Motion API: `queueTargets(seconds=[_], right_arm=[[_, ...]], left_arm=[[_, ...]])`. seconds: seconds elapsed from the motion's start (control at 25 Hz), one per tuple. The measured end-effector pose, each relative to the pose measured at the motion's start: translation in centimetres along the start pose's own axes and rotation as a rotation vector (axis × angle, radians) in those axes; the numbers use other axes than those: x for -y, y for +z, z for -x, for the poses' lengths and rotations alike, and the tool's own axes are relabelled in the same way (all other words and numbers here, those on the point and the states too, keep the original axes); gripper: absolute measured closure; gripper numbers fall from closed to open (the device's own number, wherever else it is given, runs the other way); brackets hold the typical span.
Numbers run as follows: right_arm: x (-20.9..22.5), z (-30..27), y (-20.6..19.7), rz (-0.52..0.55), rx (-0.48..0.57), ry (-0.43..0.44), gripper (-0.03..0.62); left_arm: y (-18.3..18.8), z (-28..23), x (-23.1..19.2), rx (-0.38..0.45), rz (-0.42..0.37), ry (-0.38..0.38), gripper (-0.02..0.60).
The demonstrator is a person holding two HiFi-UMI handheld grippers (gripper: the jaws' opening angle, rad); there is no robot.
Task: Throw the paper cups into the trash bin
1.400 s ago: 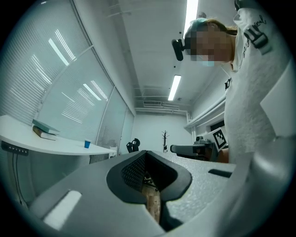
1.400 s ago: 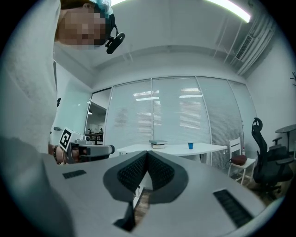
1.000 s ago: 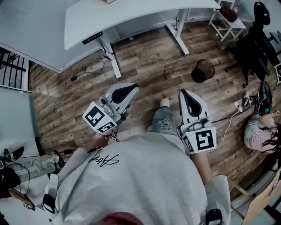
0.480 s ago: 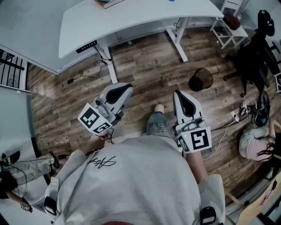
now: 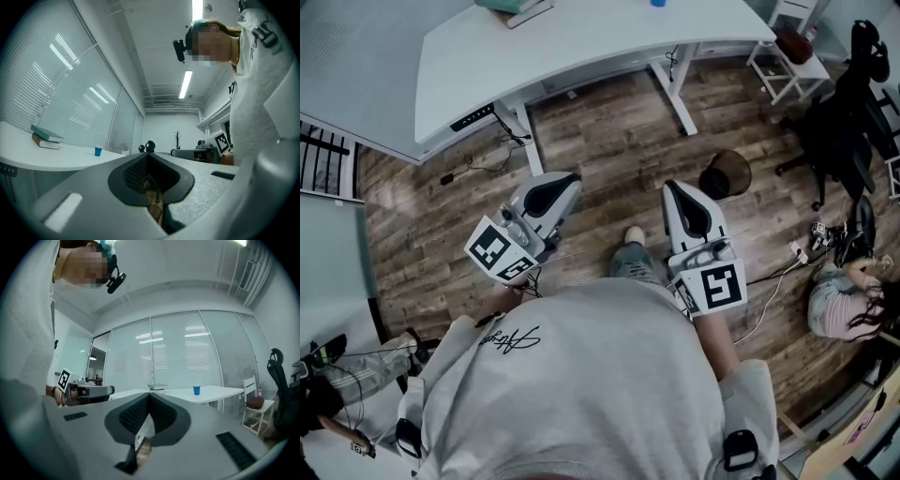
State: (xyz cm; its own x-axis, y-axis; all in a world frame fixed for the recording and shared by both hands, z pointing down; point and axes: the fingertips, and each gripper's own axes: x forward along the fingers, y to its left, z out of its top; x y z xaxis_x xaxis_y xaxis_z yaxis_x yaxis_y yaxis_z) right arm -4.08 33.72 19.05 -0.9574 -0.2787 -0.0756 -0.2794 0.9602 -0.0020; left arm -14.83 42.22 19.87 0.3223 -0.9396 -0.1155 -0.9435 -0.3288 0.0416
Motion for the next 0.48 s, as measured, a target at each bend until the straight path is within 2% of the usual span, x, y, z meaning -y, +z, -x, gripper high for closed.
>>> queueTargets(seconds=[0.2,0.48], right_arm=[[2.3,-1.9,0.2,0.012,-0.003,0.008,0.583],[5.2,-6.1,0.5,0.029,-0.026,0.044,0.583]], left_arm=[[0.6,-1.8,-2.1,-0.004,-0.020,0.020,0.577],[1.2,-4.4,-6.1,-0.003,-0.010,0.051,0.577]])
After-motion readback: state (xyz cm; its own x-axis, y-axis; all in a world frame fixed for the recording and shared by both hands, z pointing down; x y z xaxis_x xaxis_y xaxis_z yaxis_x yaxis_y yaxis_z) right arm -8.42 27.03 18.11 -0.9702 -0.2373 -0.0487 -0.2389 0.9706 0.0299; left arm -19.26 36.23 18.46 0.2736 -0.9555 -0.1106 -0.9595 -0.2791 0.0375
